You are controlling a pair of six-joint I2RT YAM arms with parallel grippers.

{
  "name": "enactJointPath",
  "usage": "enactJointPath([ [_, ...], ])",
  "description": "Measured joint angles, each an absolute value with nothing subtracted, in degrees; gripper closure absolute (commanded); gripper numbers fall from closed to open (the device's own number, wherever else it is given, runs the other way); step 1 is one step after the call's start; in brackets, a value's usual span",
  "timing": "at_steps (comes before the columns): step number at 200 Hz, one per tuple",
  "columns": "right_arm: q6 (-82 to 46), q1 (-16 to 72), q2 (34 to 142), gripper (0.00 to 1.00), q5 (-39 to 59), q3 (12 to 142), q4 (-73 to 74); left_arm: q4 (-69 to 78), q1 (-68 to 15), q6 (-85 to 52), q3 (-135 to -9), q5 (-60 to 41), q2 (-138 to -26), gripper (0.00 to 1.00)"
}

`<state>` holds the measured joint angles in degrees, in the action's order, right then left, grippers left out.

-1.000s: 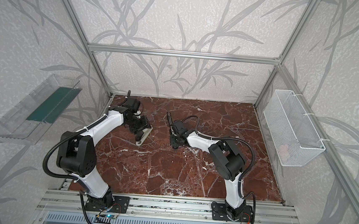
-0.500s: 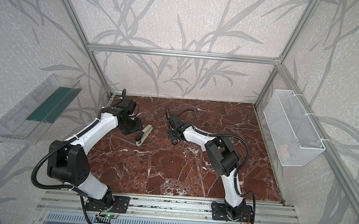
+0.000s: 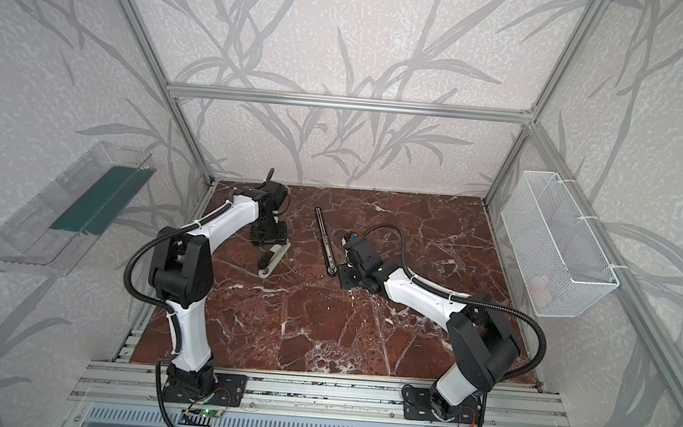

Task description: Load the staples into the stapler

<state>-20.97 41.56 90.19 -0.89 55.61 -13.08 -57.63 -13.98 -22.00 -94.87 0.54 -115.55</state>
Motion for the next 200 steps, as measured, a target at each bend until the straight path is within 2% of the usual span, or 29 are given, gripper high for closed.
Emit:
enactJointPath([
  [47,-20.99,41.56,89.60,0.49,1.37,51.55,-12.84,-59.66,-16.45,-21.30,-91.53,0.58,-114.83,0.63],
  [58,-21.06,41.56,89.60,0.50,1.98,51.51,-12.40,-59.31,-17.43,-21.80,-89.08,-0.58,-113.32,0.71],
  [74,-21.15,41.56,89.60,0.50,2.70,51.51,-11.53,-59.02,-18.79,-22.79,-86.50,-2.98,-111.22,0.75],
  [95,-21.17,41.69,89.67,0.50,3.66,51.53,-10.85,-58.89,-20.64,-24.03,-85.49,-5.26,-110.02,0.88],
  [135,-21.15,42.11,89.67,0.50,5.43,51.57,-10.13,-56.12,-24.10,-28.56,-83.26,-8.08,-108.64,0.92],
  [144,-21.15,42.24,89.67,0.50,6.00,51.57,-9.74,-55.29,-25.04,-30.06,-82.11,-8.14,-107.79,0.90],
  [176,-21.12,42.54,89.78,0.50,7.75,51.57,-8.19,-52.93,-28.34,-36.01,-78.30,-8.88,-104.33,0.61],
  [200,-20.86,42.59,89.78,0.50,8.73,51.55,-7.38,-51.59,-29.39,-38.52,-77.80,-9.72,-102.56,0.54],
])
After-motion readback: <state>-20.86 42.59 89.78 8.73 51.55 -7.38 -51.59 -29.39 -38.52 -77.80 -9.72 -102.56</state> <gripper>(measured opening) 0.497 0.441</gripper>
